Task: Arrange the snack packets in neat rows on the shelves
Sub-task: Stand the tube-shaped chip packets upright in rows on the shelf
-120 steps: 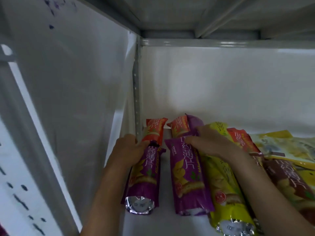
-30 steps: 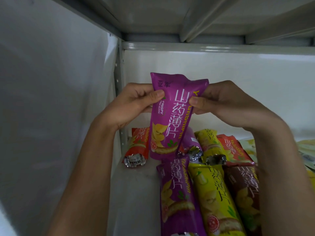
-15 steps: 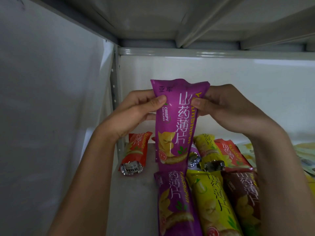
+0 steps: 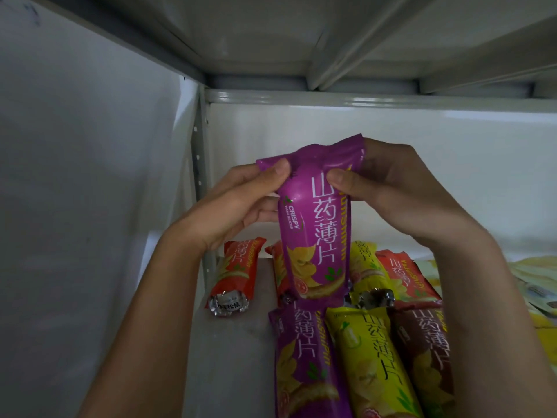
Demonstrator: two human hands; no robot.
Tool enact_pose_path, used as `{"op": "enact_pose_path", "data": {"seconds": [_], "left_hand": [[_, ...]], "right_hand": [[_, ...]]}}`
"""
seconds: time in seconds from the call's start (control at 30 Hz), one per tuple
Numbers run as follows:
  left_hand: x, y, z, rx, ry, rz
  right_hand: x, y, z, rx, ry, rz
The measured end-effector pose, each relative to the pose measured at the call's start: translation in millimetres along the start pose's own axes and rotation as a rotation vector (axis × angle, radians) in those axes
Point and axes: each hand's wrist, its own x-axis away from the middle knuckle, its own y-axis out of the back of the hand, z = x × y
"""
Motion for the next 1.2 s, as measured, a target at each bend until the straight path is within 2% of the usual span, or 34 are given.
{"op": "enact_pose_path", "data": {"seconds": [0.1, 0.3, 0.47, 0.73, 1.07, 1.2], "left_hand": [[-3.2, -6.6, 1.1, -0.060, -0.009, -0.057], [-2.1, -3.9, 1.3, -0.052, -0.016, -0.087], [-0.1, -0.8, -0.4, -0.103, -0.023, -0.089], [1.5, -1.6, -2.3, -0.163, -0.059, -0.118], [4.8, -7.0, -10.4, -0.221, -0.125, -0.216], [4.9, -10.0, -12.8, -0.211, -0.133, -0.218]], "right_hand": [[0.0, 0.1, -1.2, 0.035, 0.002, 0.004], [1.2, -2.6, 4.1, -0.071, -0.078, 0.055], [-1.3, -10.9, 7.5, -0.087, -0.073, 0.001], [-4.7, -17.7, 14.4, -0.243, -0.102, -0.081], [-5.3, -22.1, 9.4, -0.244, -0.244, -0.061], [-6.2, -22.3, 3.9, -0.218, -0.205, -0.099]]}}
